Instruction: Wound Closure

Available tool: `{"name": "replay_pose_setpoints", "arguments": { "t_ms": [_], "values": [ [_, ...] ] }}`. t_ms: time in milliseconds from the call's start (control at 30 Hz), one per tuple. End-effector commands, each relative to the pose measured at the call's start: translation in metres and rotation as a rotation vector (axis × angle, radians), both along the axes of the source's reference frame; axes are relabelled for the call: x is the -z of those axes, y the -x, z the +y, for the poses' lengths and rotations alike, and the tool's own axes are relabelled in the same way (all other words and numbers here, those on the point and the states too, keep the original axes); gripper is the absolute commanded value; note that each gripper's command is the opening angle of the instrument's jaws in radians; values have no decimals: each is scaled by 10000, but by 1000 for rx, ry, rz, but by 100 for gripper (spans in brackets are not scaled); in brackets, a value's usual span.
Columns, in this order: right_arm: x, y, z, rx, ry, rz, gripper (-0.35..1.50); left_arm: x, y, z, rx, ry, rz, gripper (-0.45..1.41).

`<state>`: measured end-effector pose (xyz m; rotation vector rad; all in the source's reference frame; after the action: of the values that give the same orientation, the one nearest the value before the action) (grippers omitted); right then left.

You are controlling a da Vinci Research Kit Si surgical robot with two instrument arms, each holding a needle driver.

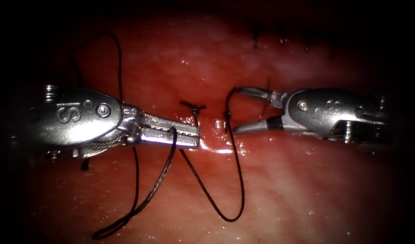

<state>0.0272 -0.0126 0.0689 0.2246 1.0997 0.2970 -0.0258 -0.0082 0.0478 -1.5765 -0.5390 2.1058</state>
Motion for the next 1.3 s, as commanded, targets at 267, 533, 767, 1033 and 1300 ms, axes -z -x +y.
{"name": "replay_pose_setpoints", "arguments": {
  "t_ms": [267,533,767,1033,1300],
  "values": [
    [-1,-8,0,1,-2,4,54,-4,7,-1,1,0,-1,-45],
    [3,-24,-10,-2,-2,4,71,-7,30,5,-15,4,-38,-45],
    [5,-51,-27,34,-12,47,49,-28,68,54,-13,19,-129,-45],
    [-7,-53,-42,124,-3,128,-35,-75,49,97,7,77,-216,-45],
    [1,-53,-38,67,-79,333,-35,-130,38,97,25,129,-263,-45]
  ]
}}
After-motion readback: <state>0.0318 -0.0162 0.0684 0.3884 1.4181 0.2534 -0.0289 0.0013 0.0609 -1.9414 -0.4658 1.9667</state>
